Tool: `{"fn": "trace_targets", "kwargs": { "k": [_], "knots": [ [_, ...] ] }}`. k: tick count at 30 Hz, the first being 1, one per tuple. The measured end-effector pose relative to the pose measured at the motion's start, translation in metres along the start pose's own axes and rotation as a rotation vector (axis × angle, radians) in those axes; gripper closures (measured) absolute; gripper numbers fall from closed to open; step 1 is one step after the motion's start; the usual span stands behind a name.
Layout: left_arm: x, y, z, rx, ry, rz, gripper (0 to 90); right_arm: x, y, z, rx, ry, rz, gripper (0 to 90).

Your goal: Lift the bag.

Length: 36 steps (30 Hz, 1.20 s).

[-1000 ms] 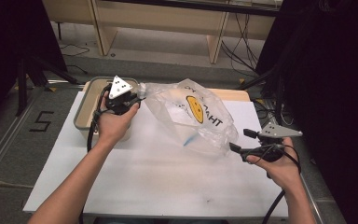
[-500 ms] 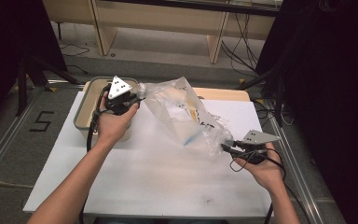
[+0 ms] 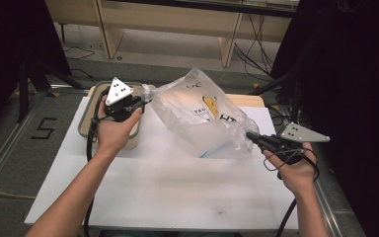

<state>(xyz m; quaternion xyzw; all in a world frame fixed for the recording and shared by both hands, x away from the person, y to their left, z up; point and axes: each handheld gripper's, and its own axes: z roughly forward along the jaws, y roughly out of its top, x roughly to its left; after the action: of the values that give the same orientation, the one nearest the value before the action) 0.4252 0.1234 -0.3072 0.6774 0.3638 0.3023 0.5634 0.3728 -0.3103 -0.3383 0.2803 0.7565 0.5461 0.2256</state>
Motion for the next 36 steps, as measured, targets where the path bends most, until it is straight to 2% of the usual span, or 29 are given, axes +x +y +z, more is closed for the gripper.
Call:
{"fn": "trace_targets", "kwargs": {
  "k": [4, 5, 7, 11, 13, 18, 22, 25, 29, 33, 36],
  "knots": [
    [-0.003, 0.012, -0.009, -0.028, 0.006, -0.003, 89.0, -0.003, 0.012, -0.004, -0.047, -0.019, 0.029, 90.0],
    [-0.004, 0.015, -0.011, -0.035, 0.005, -0.005, 89.0, -0.004, 0.014, -0.003, -0.052, -0.037, 0.04, 90.0],
    [-0.007, 0.021, -0.015, -0.051, 0.001, -0.016, 89.0, -0.007, 0.015, -0.002, -0.053, -0.058, 0.066, 90.0],
    [-0.013, 0.032, -0.022, -0.07, -0.009, -0.007, 89.0, -0.013, 0.014, -0.002, -0.053, -0.103, 0.117, 90.0],
    [-0.02, 0.035, -0.025, -0.069, -0.021, 0.003, 89.0, -0.015, 0.013, -0.001, -0.045, -0.114, 0.126, 90.0],
    [-0.037, 0.041, -0.036, -0.083, -0.063, 0.021, 89.0, -0.014, 0.014, -0.006, -0.045, -0.109, 0.138, 90.0],
    [-0.043, 0.048, -0.04, -0.099, -0.068, 0.043, 88.9, -0.014, 0.015, -0.01, -0.043, -0.116, 0.143, 90.0],
    [-0.043, 0.051, -0.038, -0.102, -0.062, 0.046, 88.9, -0.016, 0.016, -0.012, -0.049, -0.122, 0.149, 90.0],
    [-0.038, 0.046, -0.027, -0.086, -0.039, 0.047, 88.8, -0.019, 0.013, -0.01, -0.033, -0.14, 0.148, 90.0],
    [-0.027, 0.036, -0.01, -0.064, -0.016, 0.033, 88.8, -0.026, 0.008, -0.007, -0.009, -0.201, 0.152, 90.0],
    [-0.02, 0.027, 0.003, -0.041, -0.003, 0.024, 88.5, -0.03, 0.002, -0.001, 0.035, -0.25, 0.138, 89.9]
  ]
}}
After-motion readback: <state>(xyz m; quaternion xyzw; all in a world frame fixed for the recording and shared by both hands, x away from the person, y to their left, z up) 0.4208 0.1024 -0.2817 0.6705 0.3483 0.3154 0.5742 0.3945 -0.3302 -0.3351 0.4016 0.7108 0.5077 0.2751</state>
